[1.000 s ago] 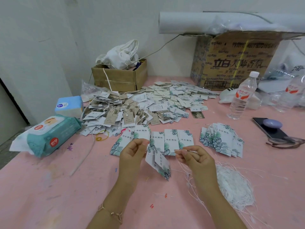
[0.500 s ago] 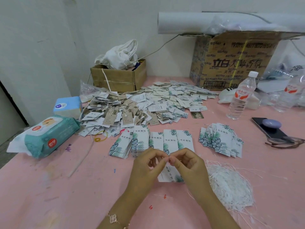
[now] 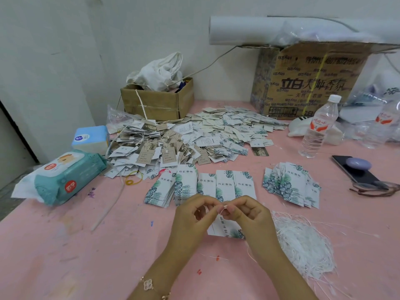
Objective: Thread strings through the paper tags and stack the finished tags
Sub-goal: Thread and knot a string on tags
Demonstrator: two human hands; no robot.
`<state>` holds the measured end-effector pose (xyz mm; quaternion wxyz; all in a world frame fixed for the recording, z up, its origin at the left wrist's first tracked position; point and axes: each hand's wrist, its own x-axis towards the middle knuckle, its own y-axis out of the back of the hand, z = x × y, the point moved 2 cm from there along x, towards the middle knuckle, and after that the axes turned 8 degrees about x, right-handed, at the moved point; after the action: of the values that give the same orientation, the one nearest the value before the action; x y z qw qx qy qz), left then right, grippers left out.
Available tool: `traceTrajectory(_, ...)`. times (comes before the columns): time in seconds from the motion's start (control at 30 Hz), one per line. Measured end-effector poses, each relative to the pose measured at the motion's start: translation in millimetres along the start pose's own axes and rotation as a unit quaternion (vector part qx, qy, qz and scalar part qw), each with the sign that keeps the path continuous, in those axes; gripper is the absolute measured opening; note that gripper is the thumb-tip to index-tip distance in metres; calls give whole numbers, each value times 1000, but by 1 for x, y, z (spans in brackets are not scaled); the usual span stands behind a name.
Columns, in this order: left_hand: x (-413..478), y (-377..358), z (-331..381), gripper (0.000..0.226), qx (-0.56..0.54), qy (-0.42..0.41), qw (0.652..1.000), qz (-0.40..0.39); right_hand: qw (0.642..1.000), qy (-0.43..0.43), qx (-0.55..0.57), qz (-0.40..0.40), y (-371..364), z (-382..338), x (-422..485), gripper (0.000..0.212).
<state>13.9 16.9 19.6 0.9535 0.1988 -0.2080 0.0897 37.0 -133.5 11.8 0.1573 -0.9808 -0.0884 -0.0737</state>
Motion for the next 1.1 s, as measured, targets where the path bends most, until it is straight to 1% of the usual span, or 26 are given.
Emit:
traceTrajectory(0.1,0,-1,-1,6,-11,9,1000,5,1000,-4,6,-3,0,1,0,10)
traceTrajectory(0.47,-1,-1,-1,5,0,-10,1000,2,1000,9,-17,-4,2,3,0,9)
traceTrajectory(0.53,-1,-1,-2,6,-17,-4,1000,1,1000,11,-18,-7,2,3,-1,10)
traceTrajectory(0.63,2,1,-3,5,-69,10,998,-7,1000,9,-15,-17,-1,1,-2,17)
traceTrajectory(0.73,2,2,-4,10,-86,9,996,-7,1000,-2,-1,-28,-2,1,-2,22)
traceTrajectory(0.87,2,2,-6,7,-86,5,996,-10,999,1,-1,-39,-4,1,-3,20)
traceTrajectory(1.1,0,0,-6,7,-75,11,997,-1,999,3,3,-39,-4,1,-3,22)
